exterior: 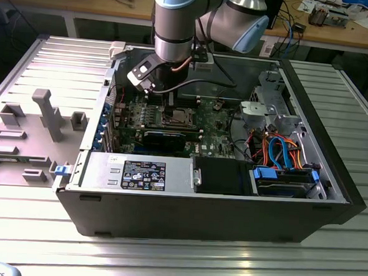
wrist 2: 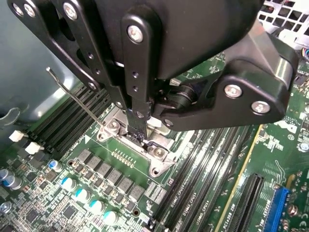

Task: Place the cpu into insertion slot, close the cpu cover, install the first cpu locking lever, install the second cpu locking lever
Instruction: 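Close the cpu cover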

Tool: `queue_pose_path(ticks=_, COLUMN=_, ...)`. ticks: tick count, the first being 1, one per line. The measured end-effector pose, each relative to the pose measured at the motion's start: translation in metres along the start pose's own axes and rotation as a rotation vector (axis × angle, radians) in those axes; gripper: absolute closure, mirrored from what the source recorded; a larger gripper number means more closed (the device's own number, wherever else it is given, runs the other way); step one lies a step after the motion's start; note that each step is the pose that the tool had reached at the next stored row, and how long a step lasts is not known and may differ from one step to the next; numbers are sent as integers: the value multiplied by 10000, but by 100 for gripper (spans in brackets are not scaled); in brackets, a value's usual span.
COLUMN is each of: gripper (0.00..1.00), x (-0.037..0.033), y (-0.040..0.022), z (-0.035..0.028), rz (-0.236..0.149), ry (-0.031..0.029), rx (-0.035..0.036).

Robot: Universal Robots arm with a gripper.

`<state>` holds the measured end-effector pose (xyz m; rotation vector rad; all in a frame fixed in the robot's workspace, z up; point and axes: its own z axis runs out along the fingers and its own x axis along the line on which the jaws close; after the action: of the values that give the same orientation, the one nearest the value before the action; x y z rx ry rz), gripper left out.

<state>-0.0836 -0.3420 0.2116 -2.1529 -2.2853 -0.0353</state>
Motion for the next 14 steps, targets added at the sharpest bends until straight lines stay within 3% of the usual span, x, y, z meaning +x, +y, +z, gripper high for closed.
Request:
queue_pose_path(ticks=8, gripper=89, x=-10, y=198, z=4, rz=-3, ry=-2, rx=1)
queue_pose_path(ticks=14, gripper=89, x=-11, y=216, z=5, rz=-2, ry=-2, rx=1)
